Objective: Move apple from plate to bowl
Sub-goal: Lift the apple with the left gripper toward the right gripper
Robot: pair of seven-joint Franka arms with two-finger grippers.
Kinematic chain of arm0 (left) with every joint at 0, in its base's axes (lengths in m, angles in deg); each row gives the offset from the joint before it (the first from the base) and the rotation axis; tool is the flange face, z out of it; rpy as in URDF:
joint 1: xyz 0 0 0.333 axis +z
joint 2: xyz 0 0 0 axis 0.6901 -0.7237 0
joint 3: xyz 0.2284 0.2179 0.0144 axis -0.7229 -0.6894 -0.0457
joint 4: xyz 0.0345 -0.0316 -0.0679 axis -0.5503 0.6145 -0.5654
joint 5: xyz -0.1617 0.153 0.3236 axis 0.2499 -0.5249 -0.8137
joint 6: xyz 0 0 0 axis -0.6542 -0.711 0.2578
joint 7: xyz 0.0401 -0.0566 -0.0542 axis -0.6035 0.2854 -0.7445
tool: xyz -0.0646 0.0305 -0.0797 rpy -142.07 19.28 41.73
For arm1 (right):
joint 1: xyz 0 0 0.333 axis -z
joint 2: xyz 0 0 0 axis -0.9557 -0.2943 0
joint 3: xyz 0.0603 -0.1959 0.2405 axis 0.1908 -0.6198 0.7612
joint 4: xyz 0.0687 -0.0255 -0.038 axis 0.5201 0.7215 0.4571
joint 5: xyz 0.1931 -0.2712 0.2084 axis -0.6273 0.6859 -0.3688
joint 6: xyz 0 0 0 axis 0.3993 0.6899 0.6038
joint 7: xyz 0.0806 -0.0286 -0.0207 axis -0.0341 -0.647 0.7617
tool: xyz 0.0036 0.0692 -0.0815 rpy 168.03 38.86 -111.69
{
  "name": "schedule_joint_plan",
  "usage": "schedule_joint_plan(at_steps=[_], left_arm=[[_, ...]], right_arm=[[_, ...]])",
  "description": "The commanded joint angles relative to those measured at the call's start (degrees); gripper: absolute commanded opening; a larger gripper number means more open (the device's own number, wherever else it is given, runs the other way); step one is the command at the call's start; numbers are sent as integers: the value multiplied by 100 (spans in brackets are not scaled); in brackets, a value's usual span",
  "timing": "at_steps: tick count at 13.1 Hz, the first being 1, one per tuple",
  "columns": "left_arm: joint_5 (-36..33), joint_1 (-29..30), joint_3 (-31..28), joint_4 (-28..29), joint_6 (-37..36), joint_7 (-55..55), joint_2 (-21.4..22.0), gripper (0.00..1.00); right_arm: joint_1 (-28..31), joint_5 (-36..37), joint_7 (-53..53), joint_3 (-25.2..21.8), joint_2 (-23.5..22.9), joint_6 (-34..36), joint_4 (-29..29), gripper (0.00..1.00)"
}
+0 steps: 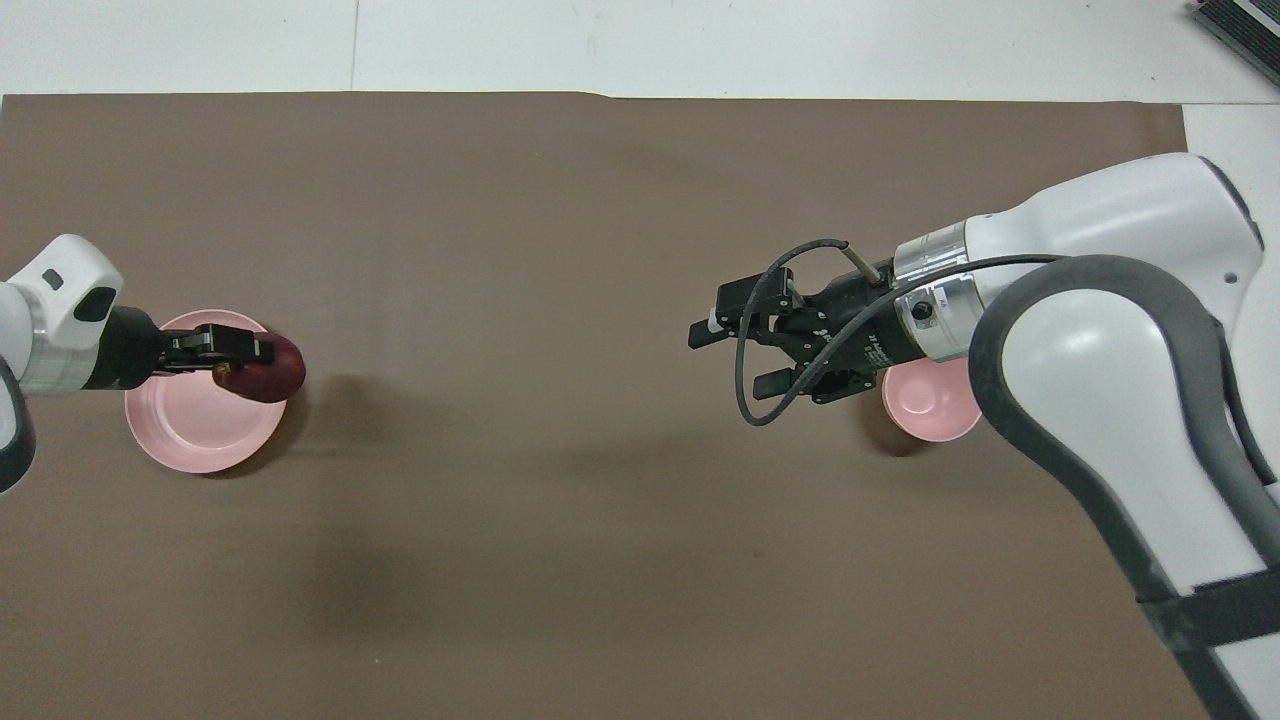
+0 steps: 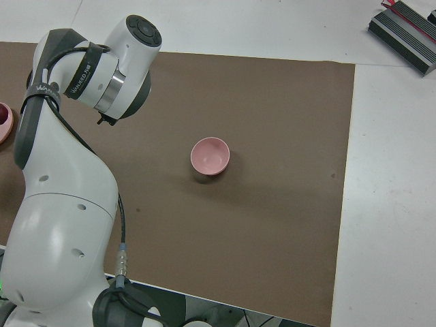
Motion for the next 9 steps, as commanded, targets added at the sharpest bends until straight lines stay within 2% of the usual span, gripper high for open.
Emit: schedule_joint_plan(at_steps=[1,5,7,9], left_arm=[[1227,-414,-28,-119,12,-402,65,0],[2574,-556,271,-59,231,-648,188,0],[2970,-818,429,-14,695,-885,259,0],[3278,-1336,430,135,1336,-974,311,0]], right_arm=[[-8,-124,-597,25,113,-184,143,100],[-175,-72,-837,25,43,-360,143,100],[-280,-72,-959,25,25,-491,143,100],[-307,-72,-1065,25,-36,-527,143,100]])
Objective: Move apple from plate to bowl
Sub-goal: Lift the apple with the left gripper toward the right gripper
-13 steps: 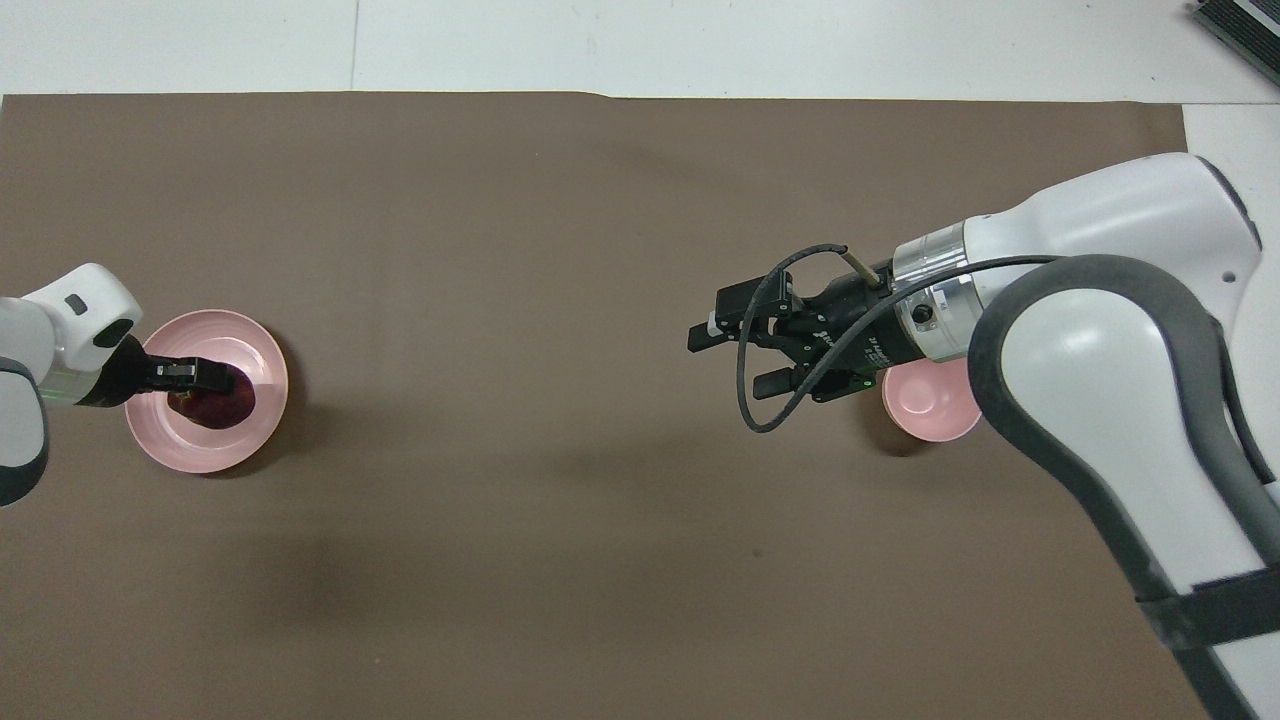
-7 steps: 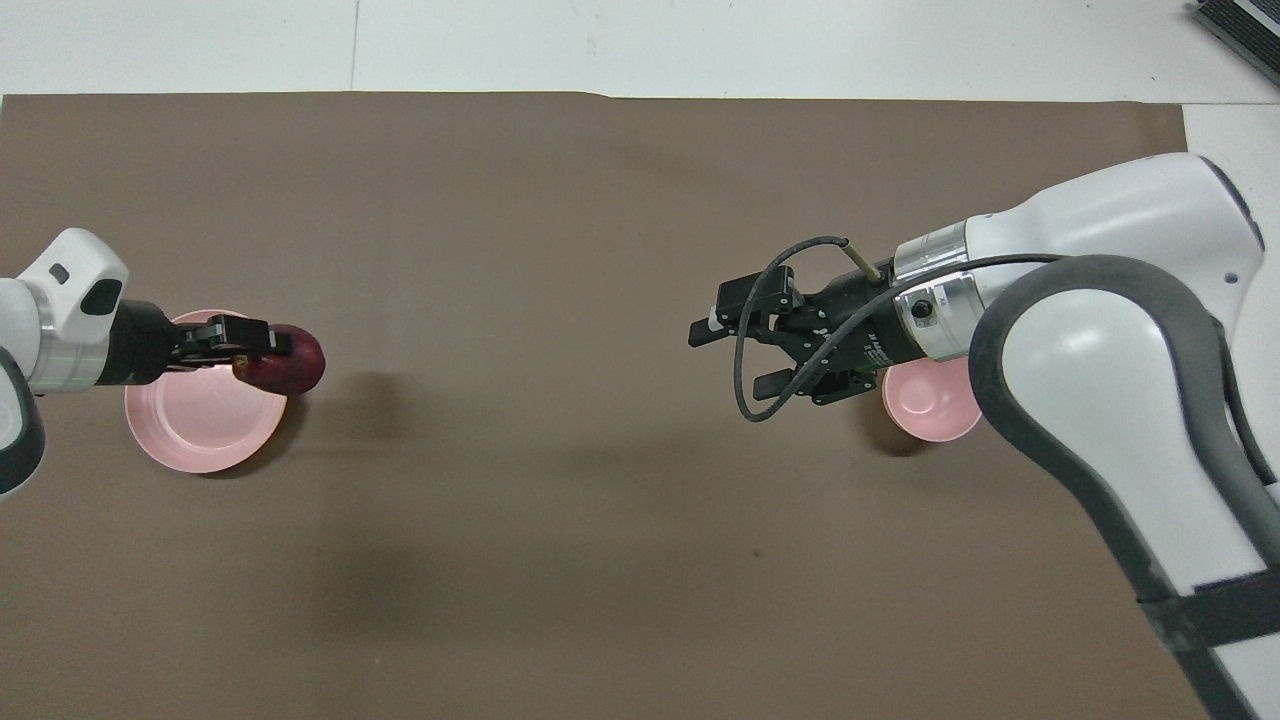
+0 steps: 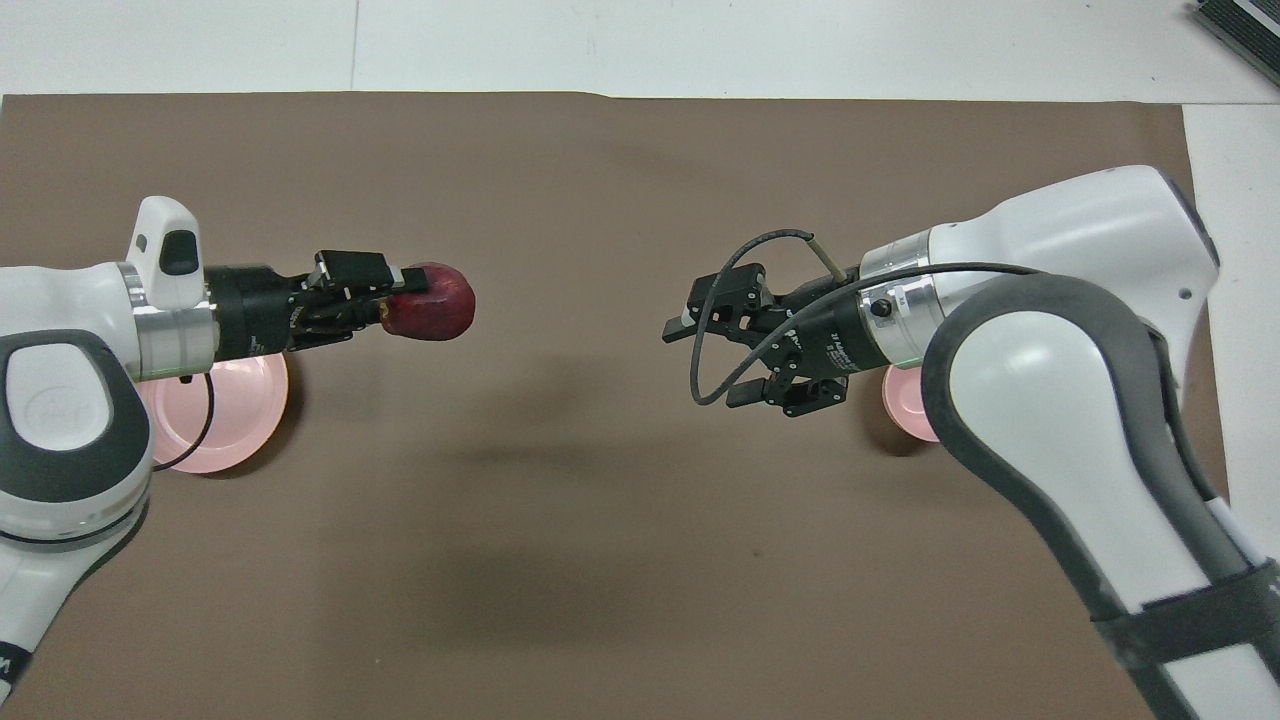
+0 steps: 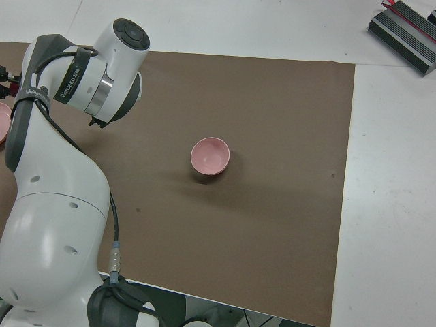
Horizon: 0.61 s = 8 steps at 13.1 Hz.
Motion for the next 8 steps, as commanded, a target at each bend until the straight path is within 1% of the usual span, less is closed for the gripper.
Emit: schedule_joint_plan(at_steps=[1,3,5,8], left_arm=[[450,-660,-33,316,800,-202,232,0],[732,-1187,-33,500,1485,-272,329,0],[969,-1566,-33,685,1979,-290,426,0],[1119,-2076,-33,703,2743,-483,426,0]], right_arm=[[-75,-106,-259,13,-40,-234,77,100],[-154,-159,-645,13,-197,-383,42,100],[-164,-186,-1233,13,-338,-541,-46,100],[-356,-230,-2182,13,-558,-875,-196,100]])
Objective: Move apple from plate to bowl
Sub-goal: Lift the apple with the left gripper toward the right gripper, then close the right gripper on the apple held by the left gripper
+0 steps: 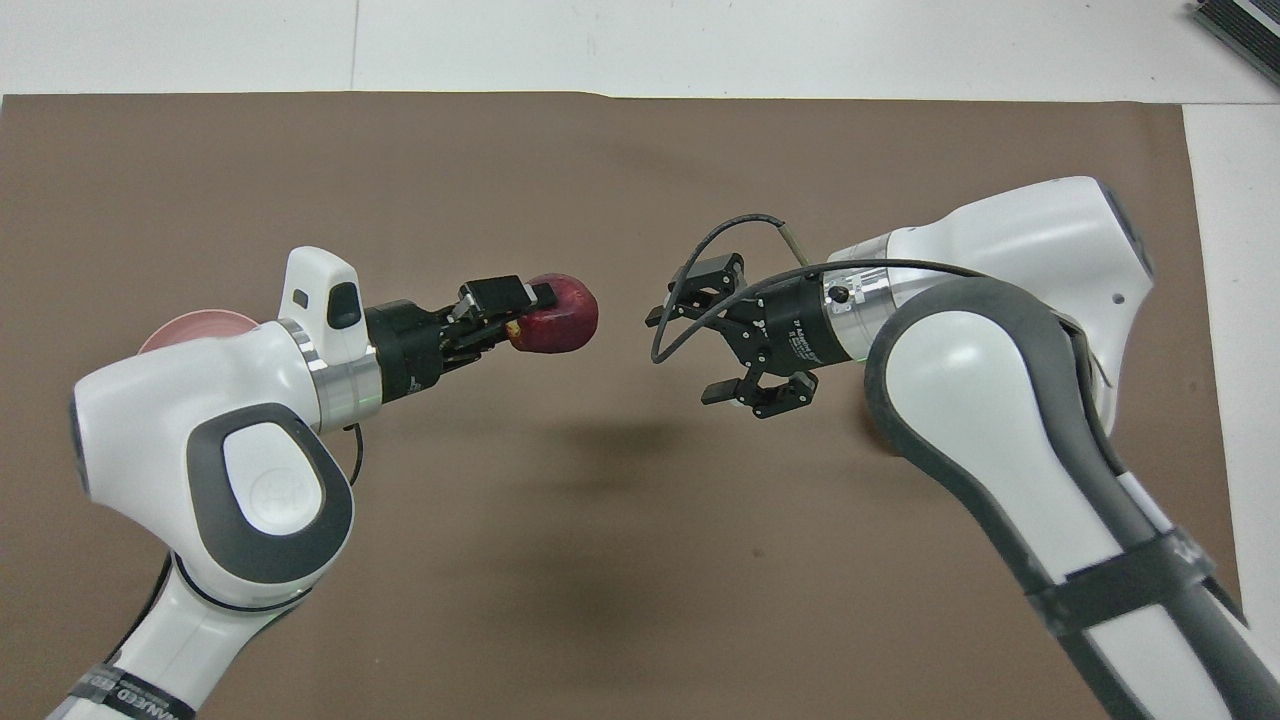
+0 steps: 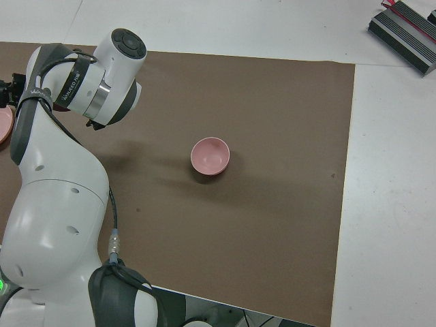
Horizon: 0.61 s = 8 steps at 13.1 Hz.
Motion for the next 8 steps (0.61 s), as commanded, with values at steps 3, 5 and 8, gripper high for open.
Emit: schedule_joint_plan(at_steps=[3,5,8], left_arm=[[237,-628,-89,186,772,-384,203,0],[237,-813,-89,204,1028,-472,194,0],[237,-919,-89,204,1028,-622,211,0]], right_arm=[[-232,-451,-900,12,-337,-385,-215,100],[-259,-461,-1006,12,-381,-403,-285,100],[-285,-452,-1024,12,-460,-447,-365,100]])
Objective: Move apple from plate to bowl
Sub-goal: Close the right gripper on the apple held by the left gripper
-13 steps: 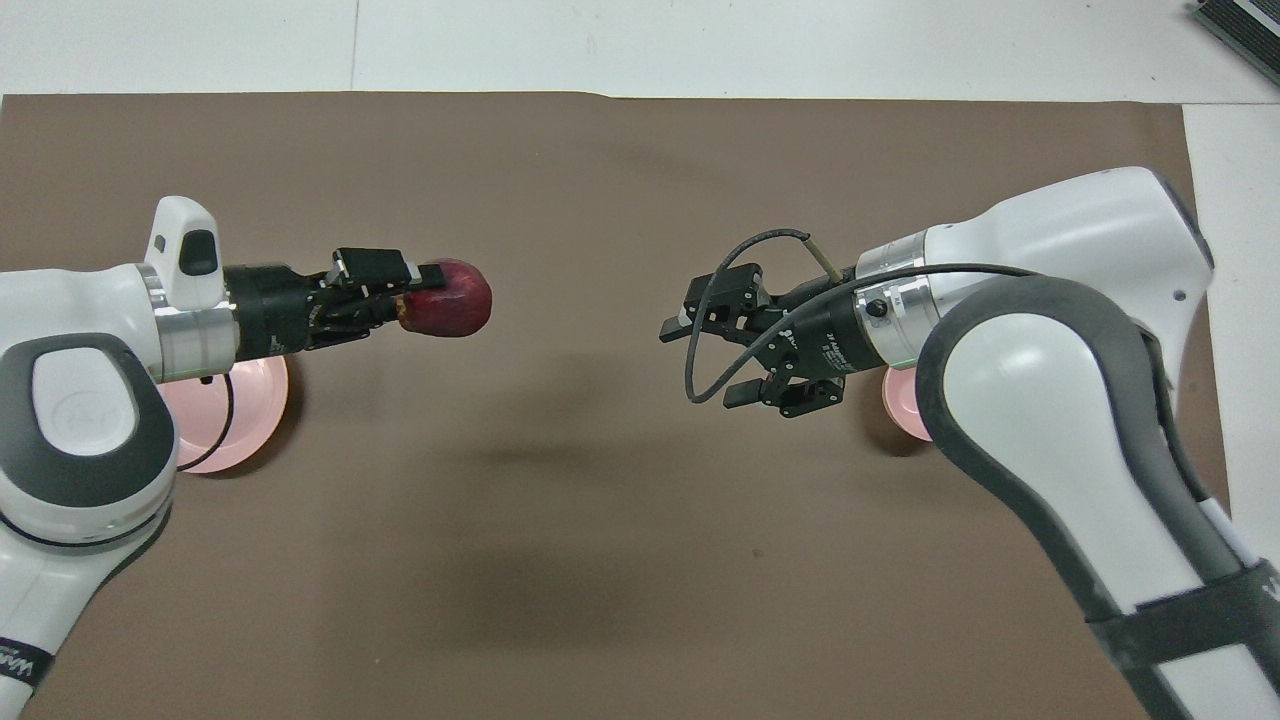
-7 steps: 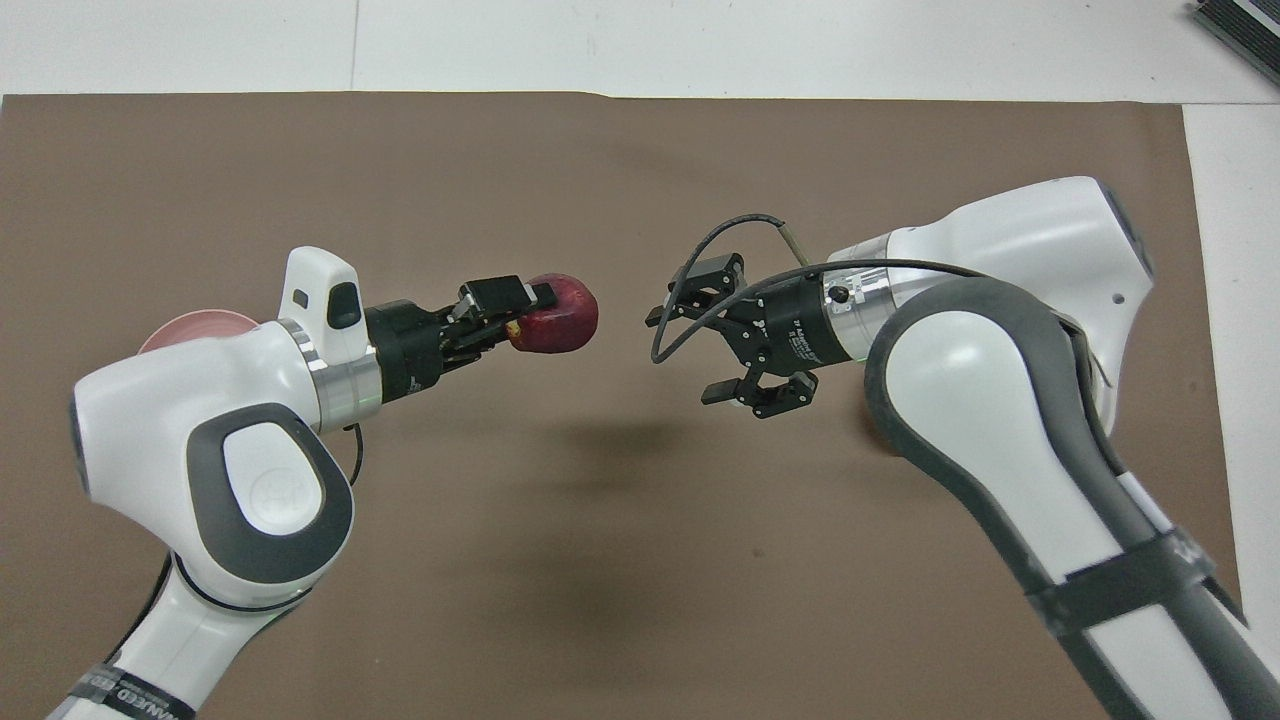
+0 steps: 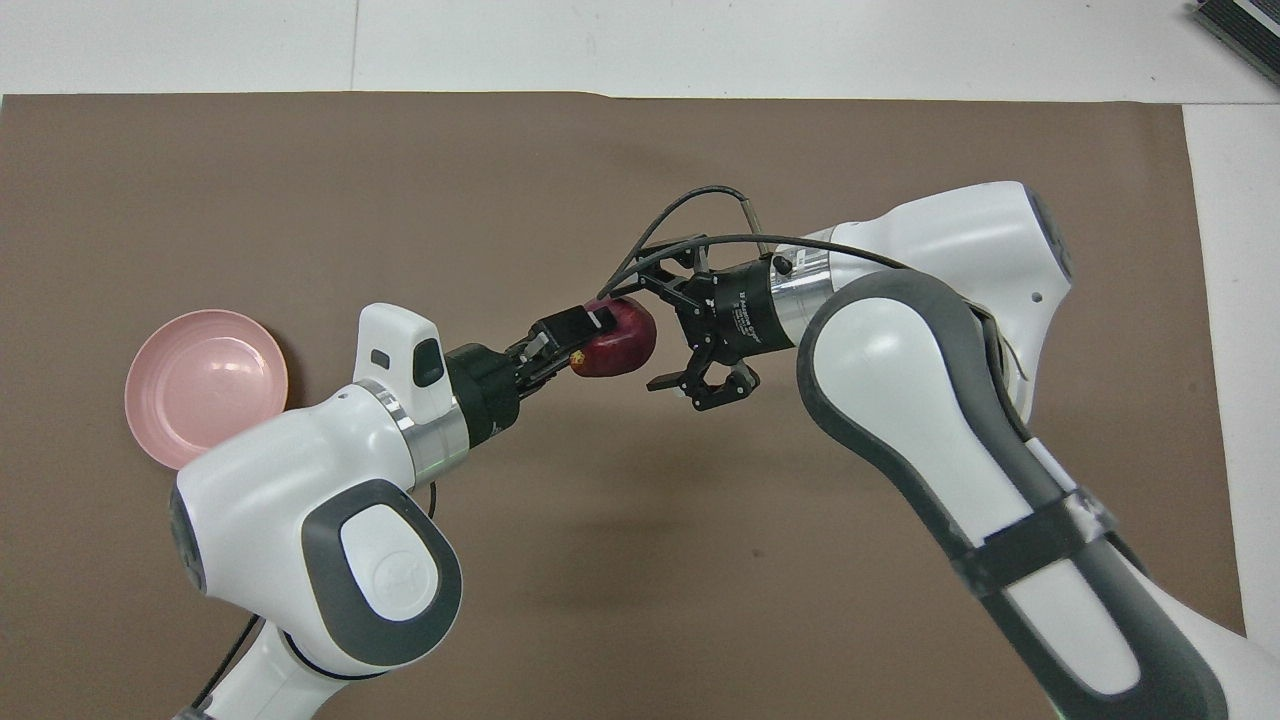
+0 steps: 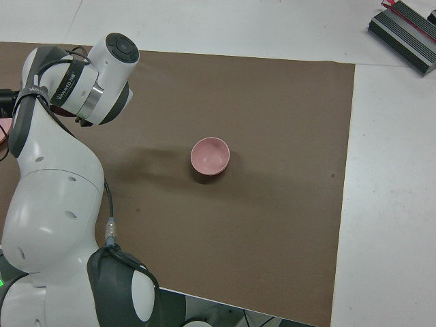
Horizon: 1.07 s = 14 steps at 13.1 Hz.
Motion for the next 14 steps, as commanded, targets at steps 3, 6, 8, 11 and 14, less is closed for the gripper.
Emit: schedule_joint_plan(at_steps=[3,6,8,11,14], left_arm=[[123,-265,-76,93,94,-174,170,0],[123,-317,-76,58,94,-209,152,0],[123,-309,-85,32,94,-209,134,0],[97,-291,-102,-21,24,-201,91,89],[61,-195,-120,-21,-169,-192,90,100]], right_arm=[[-27,-98,-62,10,-184,-104,-140,79],[16,-116,-44,10,-184,-34,-149,24],[34,-116,-27,10,-184,1,-149,19],[52,7,78,2,-105,19,-149,19],[87,419,289,-51,44,176,-227,19]])
